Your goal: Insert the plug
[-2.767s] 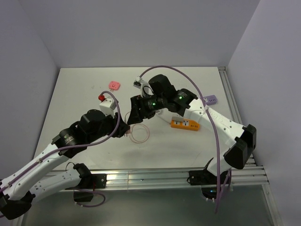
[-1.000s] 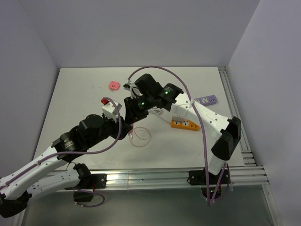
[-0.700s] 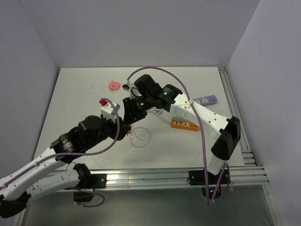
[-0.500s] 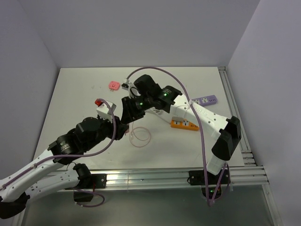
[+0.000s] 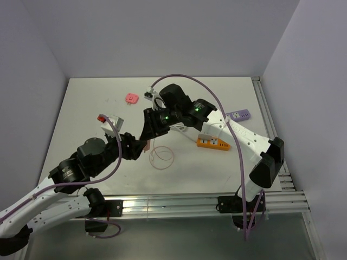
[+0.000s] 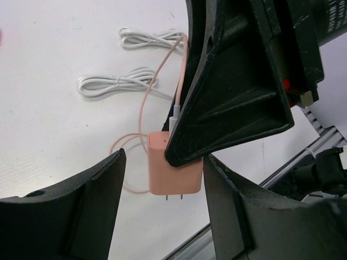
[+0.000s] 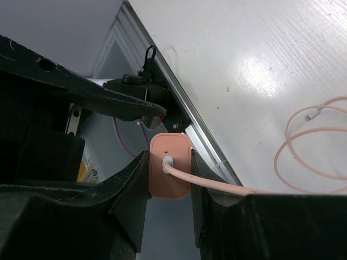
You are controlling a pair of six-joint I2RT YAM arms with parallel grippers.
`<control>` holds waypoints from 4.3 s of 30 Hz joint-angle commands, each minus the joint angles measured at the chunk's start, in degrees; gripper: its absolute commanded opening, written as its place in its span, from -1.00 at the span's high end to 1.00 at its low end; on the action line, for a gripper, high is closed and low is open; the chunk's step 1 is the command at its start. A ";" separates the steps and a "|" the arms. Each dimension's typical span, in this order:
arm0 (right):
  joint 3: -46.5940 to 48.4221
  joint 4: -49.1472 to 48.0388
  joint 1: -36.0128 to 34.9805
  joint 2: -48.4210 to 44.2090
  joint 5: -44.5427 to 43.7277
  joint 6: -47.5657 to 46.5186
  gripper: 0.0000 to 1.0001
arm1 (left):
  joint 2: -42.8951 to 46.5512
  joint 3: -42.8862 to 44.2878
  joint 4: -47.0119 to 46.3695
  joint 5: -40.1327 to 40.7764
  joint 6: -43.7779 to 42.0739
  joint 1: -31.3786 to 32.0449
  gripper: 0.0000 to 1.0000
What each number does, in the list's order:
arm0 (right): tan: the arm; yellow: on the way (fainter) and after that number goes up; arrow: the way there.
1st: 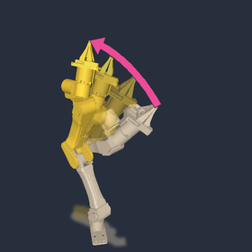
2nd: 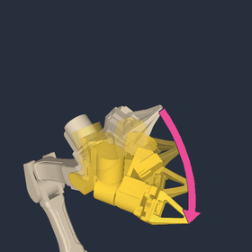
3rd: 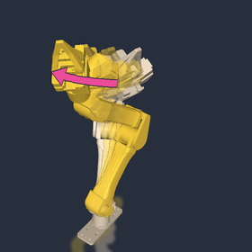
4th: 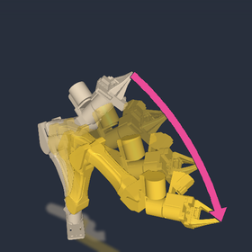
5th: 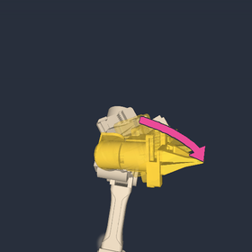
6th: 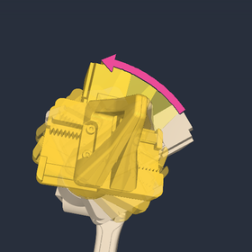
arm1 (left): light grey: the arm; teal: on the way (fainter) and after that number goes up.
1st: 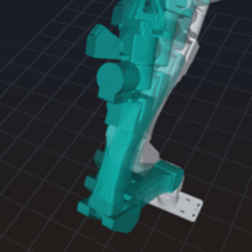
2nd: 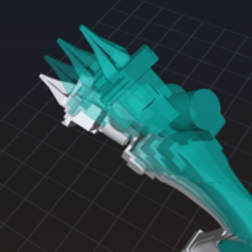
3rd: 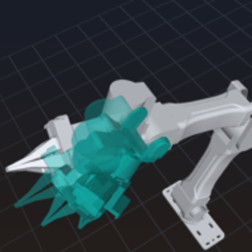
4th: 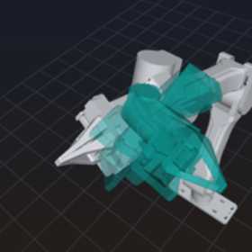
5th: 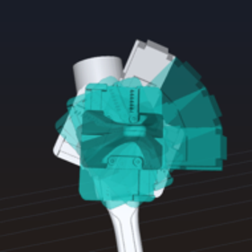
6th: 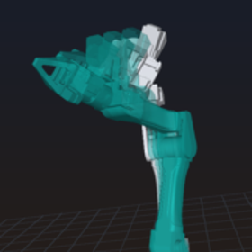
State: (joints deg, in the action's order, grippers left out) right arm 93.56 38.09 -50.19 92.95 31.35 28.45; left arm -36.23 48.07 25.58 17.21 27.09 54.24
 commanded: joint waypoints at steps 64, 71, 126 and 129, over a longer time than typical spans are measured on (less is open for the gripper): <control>-0.31 -9.52 1.24 -5.23 -1.82 4.95 1.00 | -3.68 -0.70 -2.82 -2.97 2.44 1.13 -0.19; -2.59 -10.93 1.24 -6.46 -1.74 5.83 1.00 | -2.18 -1.40 -2.56 -0.52 3.05 1.22 0.26; 7.92 -5.50 5.81 -0.50 -7.08 -10.58 1.00 | 5.11 7.30 8.87 16.45 4.20 1.48 -0.88; 15.23 -4.42 7.12 0.83 -10.70 -14.46 1.00 | 6.96 6.60 7.73 16.10 3.84 1.48 -0.86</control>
State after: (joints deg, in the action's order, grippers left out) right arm 100.22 35.68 -44.47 94.15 25.80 20.21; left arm -30.55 53.43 33.41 30.50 29.89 55.86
